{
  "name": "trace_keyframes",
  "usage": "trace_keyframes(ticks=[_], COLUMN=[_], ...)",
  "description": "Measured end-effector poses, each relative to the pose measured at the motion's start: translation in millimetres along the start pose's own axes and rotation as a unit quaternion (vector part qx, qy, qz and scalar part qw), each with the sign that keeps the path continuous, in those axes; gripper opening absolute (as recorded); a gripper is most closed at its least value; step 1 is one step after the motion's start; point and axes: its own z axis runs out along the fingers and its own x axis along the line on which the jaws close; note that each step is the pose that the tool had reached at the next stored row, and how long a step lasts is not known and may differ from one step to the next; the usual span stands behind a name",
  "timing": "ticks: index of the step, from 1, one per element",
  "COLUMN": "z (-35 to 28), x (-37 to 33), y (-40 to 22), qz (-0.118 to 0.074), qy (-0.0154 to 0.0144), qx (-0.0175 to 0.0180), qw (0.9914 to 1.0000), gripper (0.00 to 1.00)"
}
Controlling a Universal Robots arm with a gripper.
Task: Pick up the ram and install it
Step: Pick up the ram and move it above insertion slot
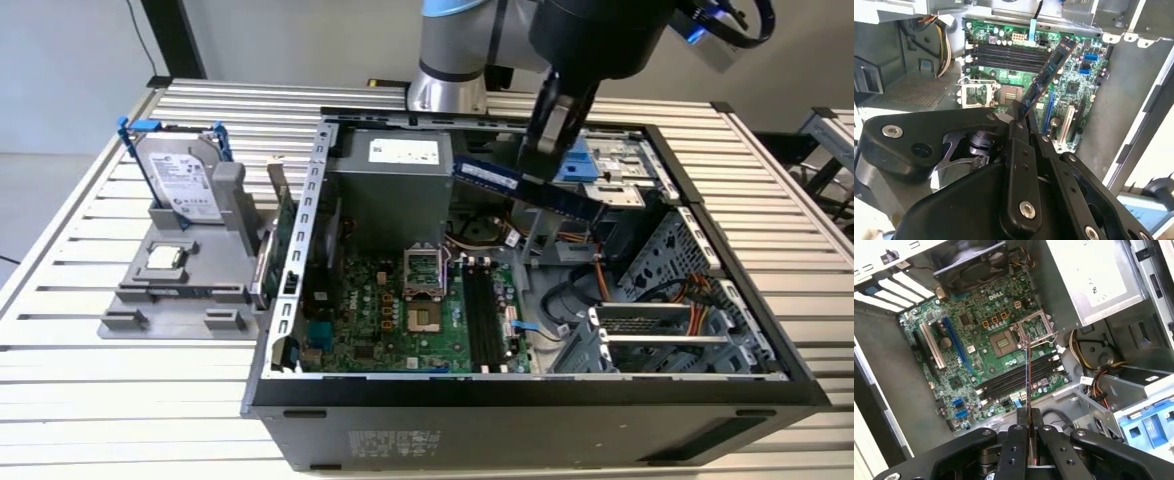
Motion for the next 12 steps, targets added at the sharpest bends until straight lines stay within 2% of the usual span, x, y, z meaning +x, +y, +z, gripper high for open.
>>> trace_keyframes(ticks=[3, 6, 9, 12], z=[0.0, 0.0, 0.0, 0.0], x=[0.0, 0.0, 0.0, 0.0], y=[0.0, 0.0, 0.0, 0.0], qz=[0.023, 0.046, 0.068, 0.090], qy=[-0.0008, -0.0016, -0.0024, -0.0032], qx=[0.0002, 0.0003, 0.0005, 0.0007], qw=[0.99974, 0.99896, 0.99769, 0.99590], gripper=[0.00, 0.00, 0.00, 0.00])
